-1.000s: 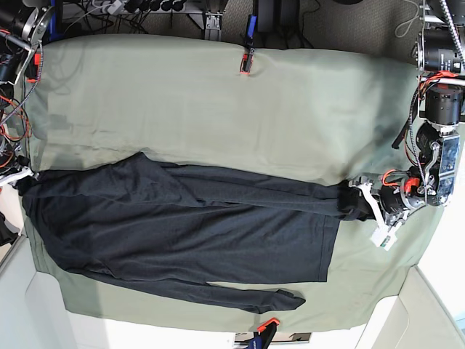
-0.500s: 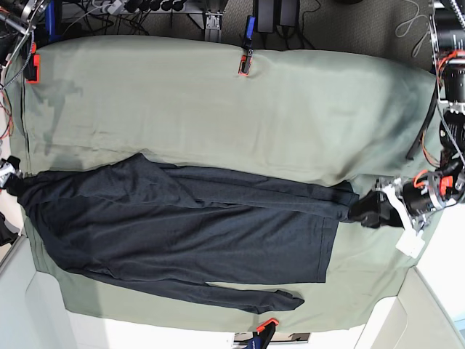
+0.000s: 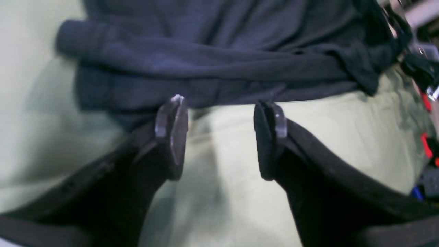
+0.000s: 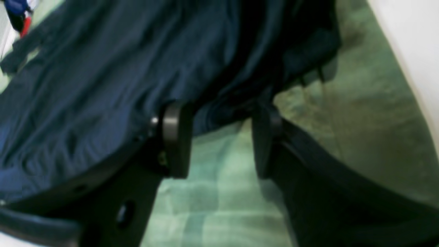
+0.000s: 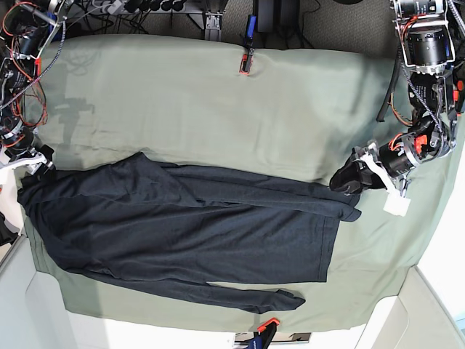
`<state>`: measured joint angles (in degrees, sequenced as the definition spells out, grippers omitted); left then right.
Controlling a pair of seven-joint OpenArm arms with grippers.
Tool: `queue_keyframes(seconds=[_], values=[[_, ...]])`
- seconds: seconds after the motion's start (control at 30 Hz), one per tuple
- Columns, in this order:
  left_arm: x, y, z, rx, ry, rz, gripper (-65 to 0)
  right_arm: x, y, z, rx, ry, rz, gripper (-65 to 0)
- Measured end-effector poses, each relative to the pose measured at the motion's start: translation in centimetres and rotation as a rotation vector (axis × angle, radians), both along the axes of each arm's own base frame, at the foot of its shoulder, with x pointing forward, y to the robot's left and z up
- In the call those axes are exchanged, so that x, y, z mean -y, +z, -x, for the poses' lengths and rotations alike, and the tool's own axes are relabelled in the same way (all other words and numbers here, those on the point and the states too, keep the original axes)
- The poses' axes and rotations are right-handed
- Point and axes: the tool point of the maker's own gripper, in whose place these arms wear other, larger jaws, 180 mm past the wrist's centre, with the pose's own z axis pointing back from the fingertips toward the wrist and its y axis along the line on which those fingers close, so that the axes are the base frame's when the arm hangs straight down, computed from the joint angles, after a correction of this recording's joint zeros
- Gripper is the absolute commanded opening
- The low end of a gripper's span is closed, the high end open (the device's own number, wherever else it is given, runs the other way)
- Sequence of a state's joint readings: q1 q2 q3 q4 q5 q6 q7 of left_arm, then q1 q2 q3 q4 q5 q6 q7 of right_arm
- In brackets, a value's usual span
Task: Fold the T-shirt properly
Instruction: 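Release the sleeve and regrasp the shirt side edge with the left gripper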
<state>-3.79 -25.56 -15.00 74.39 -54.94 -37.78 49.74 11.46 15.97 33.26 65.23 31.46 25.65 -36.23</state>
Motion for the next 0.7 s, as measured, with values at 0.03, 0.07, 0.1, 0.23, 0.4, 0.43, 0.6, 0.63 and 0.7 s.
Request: queue_keyframes(seconds=[0.03, 0.07, 0.1, 0.23, 0.4, 0.43, 0.6, 0.63, 0.7], values=[[-0.1, -0.7, 0.2, -0.015, 0.015, 0.005, -31.7, 0.0, -0.5, 0.1, -0.011, -0.014, -0.005, -36.6], [-0.3, -1.3, 0.3, -0.029, 0.031, 0.012, -31.7, -0.1, -0.7, -0.2, -0.012, -0.025, -0.015, -36.6], [-0.4, -1.7, 0.4, -0.039, 0.044, 0.019, -31.7, -0.1, -0.7, -0.7, -0.012, -0.030, -0.026, -36.6], [-0.3, -2.5, 0.1, -0.038, 0.084, 0.028, -31.7, -0.3, -0.7, -2.6, -0.001, -0.053, -0.044, -36.6], [0.0, -3.5, -0.9, -0.052, 0.124, 0.030, -31.6, -0.5, -0.4, -3.3, 0.007, -0.052, -0.048, -36.6], [-0.1, -3.5, -1.6, -0.051, 0.139, 0.035, -31.6, -0.5, -0.4, -3.4, 0.004, -0.052, -0.045, -36.6], [-0.7, -4.0, -4.5, -0.059, 0.226, 0.077, -31.6, -0.7, -0.5, -3.5, -0.004, -0.042, -0.034, -36.6], [-0.6, -3.8, -5.1, -0.059, 0.228, 0.085, -31.7, -0.7, -0.6, -3.4, -0.005, -0.042, -0.031, -36.6], [-0.4, -3.6, -5.9, -0.062, 0.232, 0.094, -31.6, -0.7, -0.5, -3.4, -0.005, -0.042, -0.031, -36.6]])
